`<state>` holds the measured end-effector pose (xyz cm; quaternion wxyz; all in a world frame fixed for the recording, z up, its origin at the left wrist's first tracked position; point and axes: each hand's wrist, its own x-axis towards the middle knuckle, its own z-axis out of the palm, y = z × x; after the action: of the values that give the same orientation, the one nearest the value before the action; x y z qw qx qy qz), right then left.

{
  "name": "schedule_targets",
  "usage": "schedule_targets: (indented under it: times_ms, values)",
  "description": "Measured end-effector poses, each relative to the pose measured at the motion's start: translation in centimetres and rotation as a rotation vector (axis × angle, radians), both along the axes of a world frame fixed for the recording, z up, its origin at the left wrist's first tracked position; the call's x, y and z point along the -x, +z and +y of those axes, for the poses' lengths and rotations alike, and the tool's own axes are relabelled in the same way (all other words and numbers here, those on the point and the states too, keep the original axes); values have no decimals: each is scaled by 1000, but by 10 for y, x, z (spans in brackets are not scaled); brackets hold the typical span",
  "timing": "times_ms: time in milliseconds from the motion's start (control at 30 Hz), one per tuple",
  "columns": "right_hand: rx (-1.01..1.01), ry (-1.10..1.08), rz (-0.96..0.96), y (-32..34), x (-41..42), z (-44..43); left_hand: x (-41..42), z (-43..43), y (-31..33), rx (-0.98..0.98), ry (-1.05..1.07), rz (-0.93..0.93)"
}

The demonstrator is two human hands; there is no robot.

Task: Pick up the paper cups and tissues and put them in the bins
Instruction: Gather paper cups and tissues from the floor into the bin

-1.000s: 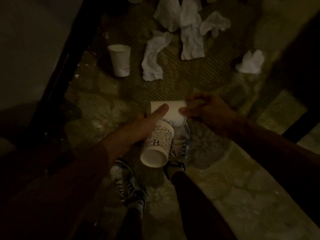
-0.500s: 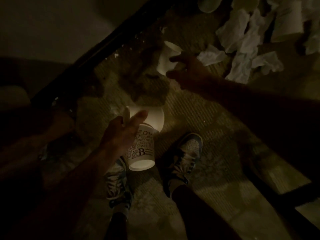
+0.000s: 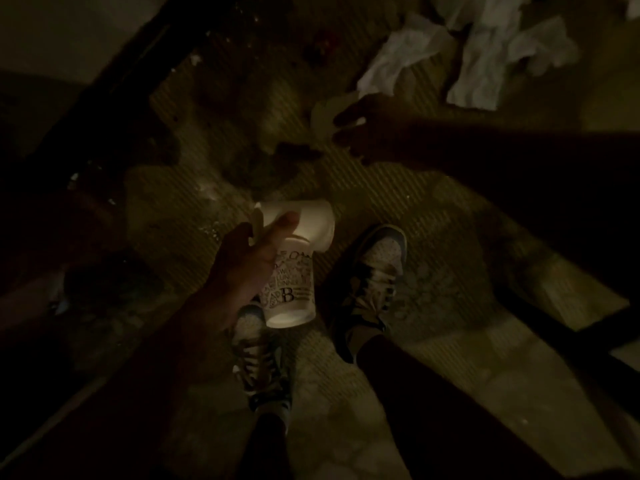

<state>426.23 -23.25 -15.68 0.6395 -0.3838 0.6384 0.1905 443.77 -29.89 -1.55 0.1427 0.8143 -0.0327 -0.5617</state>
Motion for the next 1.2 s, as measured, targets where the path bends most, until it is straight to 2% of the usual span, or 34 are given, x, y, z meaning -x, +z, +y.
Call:
schedule_targets:
  times_ms: [133,233,300,367,467,633,700,767,1000,1200]
  values:
    - [0,36,-13,41,2,-21,2,-8,11,9,-122,47]
    - [40,-51,-59,97,18,-99,4,-17,23,1,-246,46]
    - [91,-133,-105,148,34,-150,8,-23,37,40,-325,110]
    - [114,-247,-125,193,51,-150,12,-25,53,78,-450,176]
    - [174,-376,-55,238,66,-96,22,-21,79,144,-740,209]
    - [307,-754,67,294,89,12,56,-2,124,267,-1175,281]
    - [350,-868,141,313,97,60,78,16,140,291,-1316,253]
    - [400,-960,222,331,106,107,105,37,153,325,-1404,262]
    - [514,-1361,443,402,135,249,223,126,204,302,-1692,492]
    - [563,-1687,656,416,172,363,313,239,215,294,-1864,569]
